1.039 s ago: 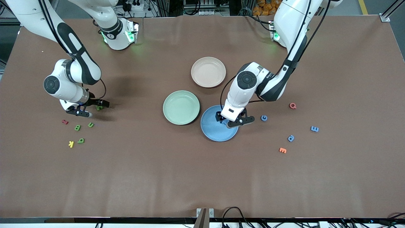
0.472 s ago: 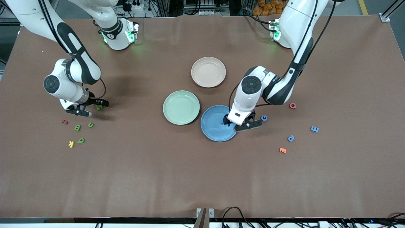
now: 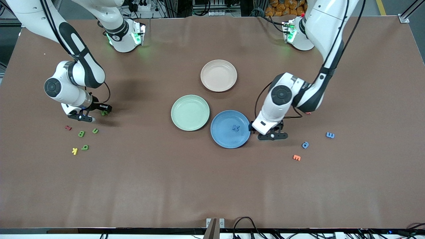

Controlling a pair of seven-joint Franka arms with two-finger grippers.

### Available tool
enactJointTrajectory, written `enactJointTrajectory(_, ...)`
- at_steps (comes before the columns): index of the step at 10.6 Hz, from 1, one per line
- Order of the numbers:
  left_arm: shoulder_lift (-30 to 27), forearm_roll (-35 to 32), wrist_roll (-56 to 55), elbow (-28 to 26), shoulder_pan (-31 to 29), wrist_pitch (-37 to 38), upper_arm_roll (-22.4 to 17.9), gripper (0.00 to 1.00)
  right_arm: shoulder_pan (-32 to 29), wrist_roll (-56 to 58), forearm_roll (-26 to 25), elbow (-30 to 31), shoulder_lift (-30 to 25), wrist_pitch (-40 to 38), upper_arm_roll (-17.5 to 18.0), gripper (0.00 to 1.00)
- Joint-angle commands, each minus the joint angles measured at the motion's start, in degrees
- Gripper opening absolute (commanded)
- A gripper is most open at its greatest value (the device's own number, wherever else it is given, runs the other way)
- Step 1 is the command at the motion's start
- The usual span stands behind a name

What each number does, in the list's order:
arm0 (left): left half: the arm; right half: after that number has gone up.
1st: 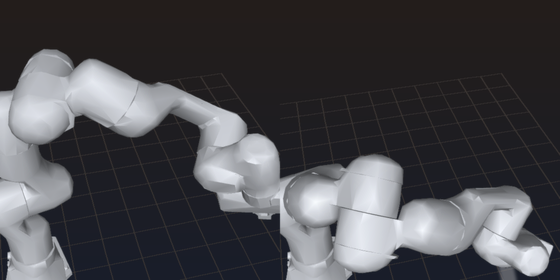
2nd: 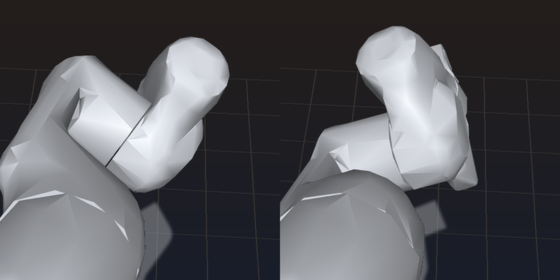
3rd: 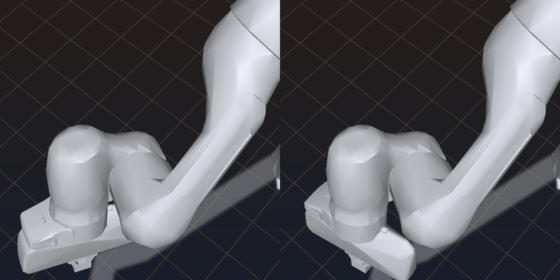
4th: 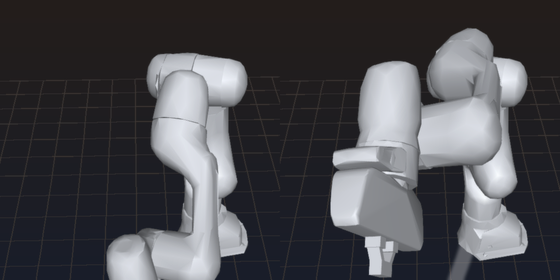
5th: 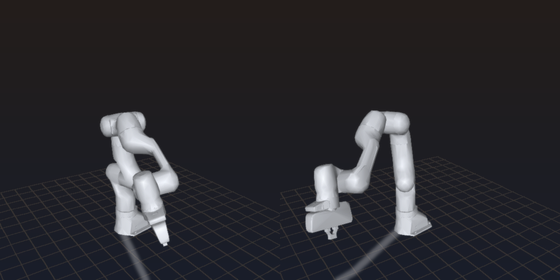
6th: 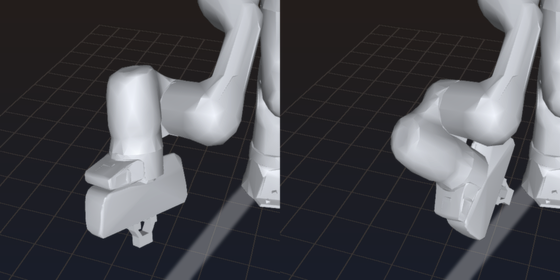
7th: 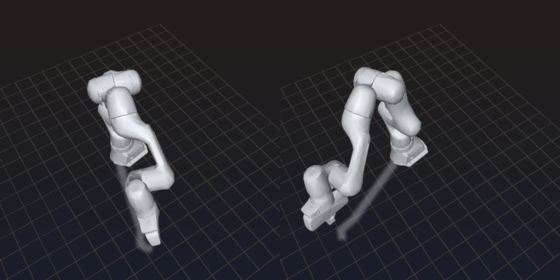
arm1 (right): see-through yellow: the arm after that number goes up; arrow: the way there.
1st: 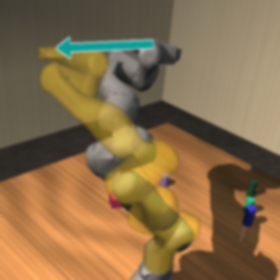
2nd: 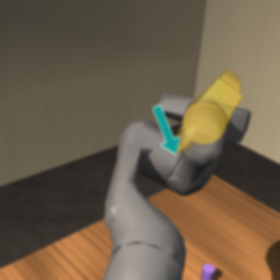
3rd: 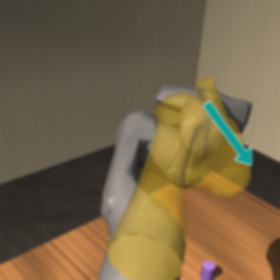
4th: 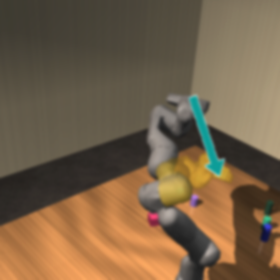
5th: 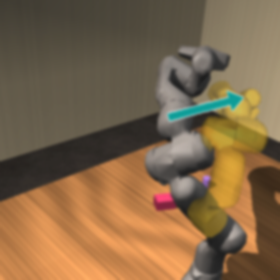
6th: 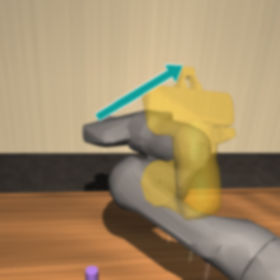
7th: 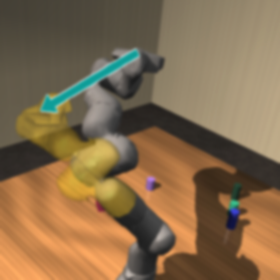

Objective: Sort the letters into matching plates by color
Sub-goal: 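Grasp the green N with the right gripper while the left gripper withdraws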

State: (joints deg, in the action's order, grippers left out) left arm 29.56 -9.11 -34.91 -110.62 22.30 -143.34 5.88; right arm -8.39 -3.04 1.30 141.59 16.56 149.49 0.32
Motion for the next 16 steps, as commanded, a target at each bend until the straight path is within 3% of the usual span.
enactJointTrajectory(1,-4.9,-1.3,11.6,-5.8,-4.3,0.3,0.7,1.00,-1.5,1.8,0.0,1.0,-0.1,0.7,0.6,0.44)
enactJointTrajectory(3,-5.0,-1.3,17.5,-7.0,-5.3,0.3,0.7,1.00,-1.8,1.9,0.0,0.9,-0.1,0.7,0.6,0.45)
enactJointTrajectory(5,-5.1,-1.3,21.2,-8.2,-6.0,0.1,0.9,1.00,-2.0,1.9,0.0,0.5,0.1,0.8,0.6,0.70)
enactJointTrajectory(6,-5.2,-1.3,21.2,-9.3,-6.0,-0.4,1.1,1.00,-1.9,1.9,0.0,0.4,0.1,1.4,0.6,0.73)
enactJointTrajectory(10,-6.4,-1.3,22.5,-16.3,-6.0,-9.0,1.4,1.00,-1.9,1.9,0.2,-0.4,1.7,3.3,0.6,0.74)
enactJointTrajectory(16,-4.6,-1.5,25.0,-16.8,-7.5,-10.6,1.4,1.00,-1.9,1.9,0.2,-0.5,1.9,3.6,0.6,0.65)
